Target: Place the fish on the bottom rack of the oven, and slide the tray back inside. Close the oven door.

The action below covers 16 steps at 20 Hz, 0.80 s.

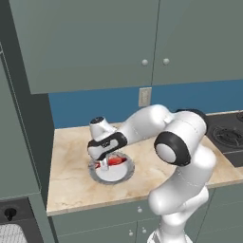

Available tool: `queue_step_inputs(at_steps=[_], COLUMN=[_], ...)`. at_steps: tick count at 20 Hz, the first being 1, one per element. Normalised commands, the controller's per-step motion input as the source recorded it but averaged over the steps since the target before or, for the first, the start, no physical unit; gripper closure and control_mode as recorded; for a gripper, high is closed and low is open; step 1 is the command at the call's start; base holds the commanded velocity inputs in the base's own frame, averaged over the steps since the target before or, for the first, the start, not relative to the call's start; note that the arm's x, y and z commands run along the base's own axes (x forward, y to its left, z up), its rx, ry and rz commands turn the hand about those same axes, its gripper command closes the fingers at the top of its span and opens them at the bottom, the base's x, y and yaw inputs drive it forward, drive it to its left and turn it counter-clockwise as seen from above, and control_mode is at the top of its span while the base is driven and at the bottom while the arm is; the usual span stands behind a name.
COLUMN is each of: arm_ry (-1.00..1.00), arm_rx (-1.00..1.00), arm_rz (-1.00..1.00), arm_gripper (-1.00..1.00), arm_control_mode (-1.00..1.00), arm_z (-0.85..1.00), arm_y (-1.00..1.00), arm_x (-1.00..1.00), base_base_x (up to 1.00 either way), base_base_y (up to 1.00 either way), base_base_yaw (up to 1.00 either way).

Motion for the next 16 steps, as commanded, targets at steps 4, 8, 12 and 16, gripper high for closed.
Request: queue_step_inputs(at_steps=[4, 8, 12, 16], arm_ry=[-0.23, -0.23, -0.14, -0.05], arm_rx=[0.0, 0.0, 0.0, 0.0], arm_rz=[0.06, 0.05, 0.03, 0.01], arm_gripper=[1.0, 1.0, 1.0, 1.0], arm_control_mode=[-1.0, -1.0, -1.0, -1.0], arm_z=[0.6, 0.97, 1.0, 1.0], arm_y=[-0.54, -0.62, -0.65, -0.7], arm_x=[-0.96, -0.97, -0.79, -0.69], base_base_x=[0.0, 0.0, 0.0, 0.0], base_base_y=[0.0, 0.0, 0.0, 0.0], base_base_yaw=[0.0, 0.0, 0.0, 0.0])
